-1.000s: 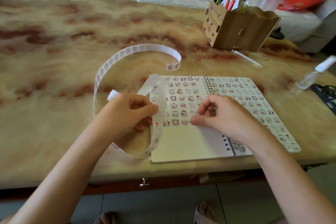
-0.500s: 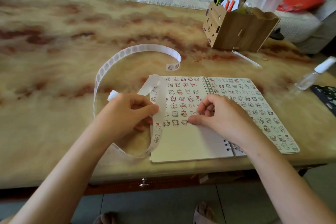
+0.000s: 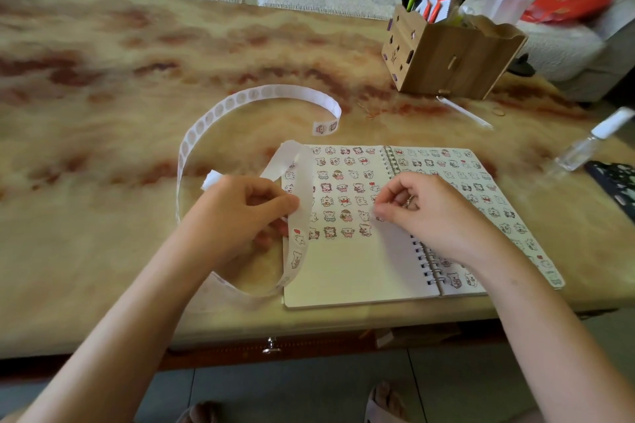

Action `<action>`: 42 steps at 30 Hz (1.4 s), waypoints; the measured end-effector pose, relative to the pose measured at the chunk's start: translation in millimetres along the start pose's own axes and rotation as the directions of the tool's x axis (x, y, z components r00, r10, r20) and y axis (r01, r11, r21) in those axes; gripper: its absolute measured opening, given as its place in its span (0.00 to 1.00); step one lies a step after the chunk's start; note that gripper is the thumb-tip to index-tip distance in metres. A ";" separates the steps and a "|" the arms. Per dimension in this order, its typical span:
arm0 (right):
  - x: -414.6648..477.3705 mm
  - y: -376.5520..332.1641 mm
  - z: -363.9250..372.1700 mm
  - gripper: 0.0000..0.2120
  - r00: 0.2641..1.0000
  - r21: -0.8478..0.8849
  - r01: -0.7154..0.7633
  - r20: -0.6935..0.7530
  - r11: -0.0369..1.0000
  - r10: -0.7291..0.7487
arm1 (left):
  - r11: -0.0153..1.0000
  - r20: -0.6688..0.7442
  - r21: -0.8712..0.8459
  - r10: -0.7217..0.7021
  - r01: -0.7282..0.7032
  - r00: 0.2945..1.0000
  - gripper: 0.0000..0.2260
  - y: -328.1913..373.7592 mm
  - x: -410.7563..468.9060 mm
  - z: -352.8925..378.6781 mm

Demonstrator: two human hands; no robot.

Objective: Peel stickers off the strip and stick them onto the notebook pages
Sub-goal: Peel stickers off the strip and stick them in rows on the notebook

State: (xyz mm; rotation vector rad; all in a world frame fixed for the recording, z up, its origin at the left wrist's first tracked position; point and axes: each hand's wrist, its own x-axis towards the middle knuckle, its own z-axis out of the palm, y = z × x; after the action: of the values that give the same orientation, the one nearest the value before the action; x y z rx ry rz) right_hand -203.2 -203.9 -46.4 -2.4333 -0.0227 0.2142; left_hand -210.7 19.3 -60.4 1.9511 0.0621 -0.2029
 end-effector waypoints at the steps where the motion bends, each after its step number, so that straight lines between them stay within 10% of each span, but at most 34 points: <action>1: -0.4 -1.5 -1.8 0.02 1.000 0.072 0.016 -0.012 0.997 -0.015 | 0.999 -0.023 -0.024 0.024 -0.024 0.999 0.06 2.0 -1.1 0.2; 13: -12.3 -34.2 18.9 0.06 0.974 0.629 0.203 -0.055 0.750 -0.218 | 0.907 -0.248 -0.302 0.222 -0.293 0.943 0.06 19.2 -6.6 19.3; 42: -11.1 -32.5 23.6 0.08 0.917 0.454 0.397 -0.238 0.797 -0.321 | 0.931 -0.050 -0.322 0.164 -0.172 0.985 0.06 20.1 -9.4 16.6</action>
State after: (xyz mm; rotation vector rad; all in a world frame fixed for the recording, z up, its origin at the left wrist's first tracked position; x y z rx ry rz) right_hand -216.6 -164.7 -41.7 -1.8747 -0.3264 -0.1275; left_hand -219.0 -3.2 -46.5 1.6186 -0.0548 -0.0526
